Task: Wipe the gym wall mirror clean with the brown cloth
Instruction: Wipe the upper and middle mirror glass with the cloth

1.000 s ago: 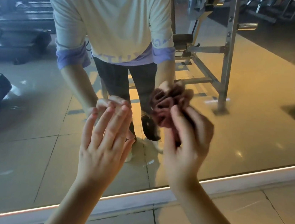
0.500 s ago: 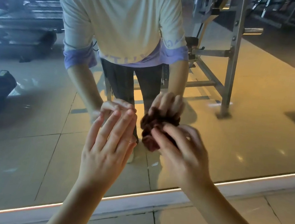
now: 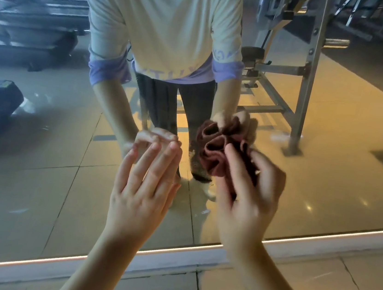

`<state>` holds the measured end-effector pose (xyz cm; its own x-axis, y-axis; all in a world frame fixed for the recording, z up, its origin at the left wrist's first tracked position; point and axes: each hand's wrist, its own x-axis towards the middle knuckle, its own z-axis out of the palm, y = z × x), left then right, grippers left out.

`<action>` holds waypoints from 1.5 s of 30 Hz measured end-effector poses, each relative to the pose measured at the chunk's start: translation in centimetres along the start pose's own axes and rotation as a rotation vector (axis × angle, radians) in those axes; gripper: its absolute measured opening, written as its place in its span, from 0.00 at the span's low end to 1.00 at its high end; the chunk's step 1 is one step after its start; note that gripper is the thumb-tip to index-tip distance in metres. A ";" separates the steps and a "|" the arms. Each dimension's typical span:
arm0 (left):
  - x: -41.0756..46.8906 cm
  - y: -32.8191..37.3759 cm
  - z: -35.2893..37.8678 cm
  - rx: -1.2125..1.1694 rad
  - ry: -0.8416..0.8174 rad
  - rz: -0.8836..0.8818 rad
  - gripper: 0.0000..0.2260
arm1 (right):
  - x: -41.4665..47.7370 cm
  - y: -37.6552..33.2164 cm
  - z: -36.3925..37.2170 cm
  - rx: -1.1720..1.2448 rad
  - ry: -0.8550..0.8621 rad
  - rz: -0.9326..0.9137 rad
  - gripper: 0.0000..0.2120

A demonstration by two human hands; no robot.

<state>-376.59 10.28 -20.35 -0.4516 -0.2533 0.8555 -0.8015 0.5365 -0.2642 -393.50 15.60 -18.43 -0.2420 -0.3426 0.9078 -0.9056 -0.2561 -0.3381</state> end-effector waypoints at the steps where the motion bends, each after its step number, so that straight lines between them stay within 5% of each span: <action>1: -0.1 0.0 0.0 -0.005 0.004 0.002 0.32 | -1.0 -0.5 0.4 -0.010 -0.042 -0.010 0.13; 4: -0.1 -0.3 0.1 -0.008 0.008 0.025 0.33 | -2.0 0.3 0.2 -0.025 -0.129 -0.127 0.12; 9: -0.5 -0.4 0.4 -0.011 0.009 0.026 0.32 | -2.1 0.6 0.1 0.060 0.111 0.297 0.14; 14: -0.8 -0.3 0.6 -0.005 0.031 0.036 0.33 | -4.4 1.2 0.5 0.032 -0.139 0.013 0.11; 20: -1.7 0.5 0.9 0.026 0.007 0.027 0.37 | -4.9 1.1 0.3 0.038 -0.060 0.282 0.13; 24: -2.5 0.9 1.1 0.050 -0.007 0.064 0.40 | -5.6 2.2 -0.1 0.056 -0.218 0.033 0.12; 29: -4.3 1.2 2.0 0.001 -0.027 0.085 0.42 | -6.1 4.0 -0.7 0.053 -0.031 0.354 0.14; 33: -5.0 1.2 2.5 -0.018 -0.024 0.095 0.42 | -8.7 3.2 0.1 0.079 -0.288 0.167 0.16; 35: -5.3 1.2 2.5 -0.029 -0.035 0.094 0.41 | -8.9 4.3 -0.2 0.064 -0.244 0.187 0.15; 39: -5.7 1.1 2.7 -0.044 -0.037 0.110 0.41 | -10.1 2.9 0.7 0.039 -0.061 0.528 0.19; 42: -5.6 0.9 2.8 -0.047 -0.021 0.138 0.38 | -11.7 1.8 1.5 0.090 -0.205 0.427 0.23; 45: -5.8 0.5 2.8 -0.063 -0.028 0.173 0.35 | -11.7 3.3 1.1 0.070 -0.144 0.431 0.15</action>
<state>-375.48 9.77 -26.64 -0.5918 -0.1749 0.7869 -0.6852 0.6234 -0.3767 -393.32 17.79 -30.45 -0.5364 -0.5522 0.6382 -0.7059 -0.1210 -0.6979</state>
